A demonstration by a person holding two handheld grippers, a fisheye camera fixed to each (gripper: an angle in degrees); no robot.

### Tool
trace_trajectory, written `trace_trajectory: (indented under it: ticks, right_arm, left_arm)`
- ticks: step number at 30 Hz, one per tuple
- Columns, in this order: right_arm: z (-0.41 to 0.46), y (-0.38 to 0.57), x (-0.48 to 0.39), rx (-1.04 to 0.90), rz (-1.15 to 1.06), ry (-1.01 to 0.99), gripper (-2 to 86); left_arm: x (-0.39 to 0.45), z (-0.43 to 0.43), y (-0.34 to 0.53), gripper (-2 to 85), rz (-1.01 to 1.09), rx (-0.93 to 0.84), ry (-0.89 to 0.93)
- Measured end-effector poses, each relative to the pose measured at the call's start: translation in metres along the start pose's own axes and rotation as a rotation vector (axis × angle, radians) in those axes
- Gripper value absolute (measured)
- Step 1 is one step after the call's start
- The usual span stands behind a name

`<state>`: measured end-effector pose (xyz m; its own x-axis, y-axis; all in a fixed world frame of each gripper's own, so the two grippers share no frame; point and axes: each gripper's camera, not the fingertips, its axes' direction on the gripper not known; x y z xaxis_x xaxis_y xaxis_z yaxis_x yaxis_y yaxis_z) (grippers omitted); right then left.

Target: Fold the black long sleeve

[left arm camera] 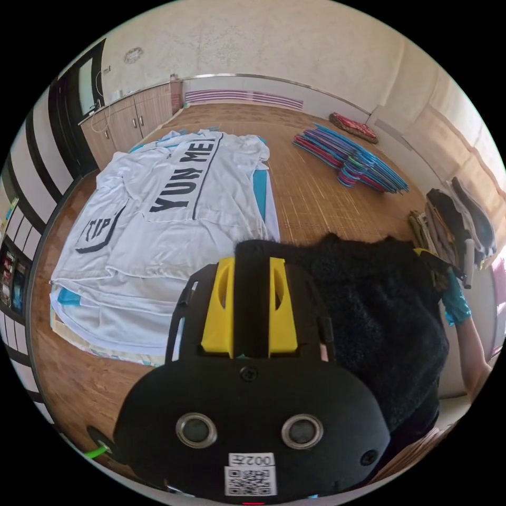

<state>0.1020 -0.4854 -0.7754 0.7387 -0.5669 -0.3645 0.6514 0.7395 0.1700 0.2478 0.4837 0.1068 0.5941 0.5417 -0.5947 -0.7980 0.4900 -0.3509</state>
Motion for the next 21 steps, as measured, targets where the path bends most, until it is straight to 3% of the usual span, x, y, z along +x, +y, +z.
trace_trajectory:
  ticks: [4, 6, 12, 16, 21]
  right_arm:
    - [-0.005, 0.003, -0.001, 0.010, -0.024, -0.016, 3.3]
    - [-0.017, 0.008, -0.005, 0.053, -0.056, 0.038, 1.8]
    - [-0.086, 0.043, -0.010, 0.238, -0.146, 0.009, -0.1]
    - [-0.151, 0.092, -0.004, 0.344, -0.207, -0.103, -0.6]
    - [-0.211, 0.163, 0.003, 0.337, -0.303, -0.187, -0.7]
  left_arm:
    - [-0.004, 0.002, 0.003, -0.2, 0.015, -0.003, 0.054]
    - [-0.003, -0.003, 0.007, -1.1, 0.033, 0.002, 0.028]
    - [0.011, -0.052, 0.036, -1.2, 0.096, 0.123, -0.058]
    - [0.011, -0.097, 0.080, -1.0, 0.140, 0.194, -0.028]
    - [0.003, -0.139, 0.143, -0.9, 0.232, 0.195, 0.099]
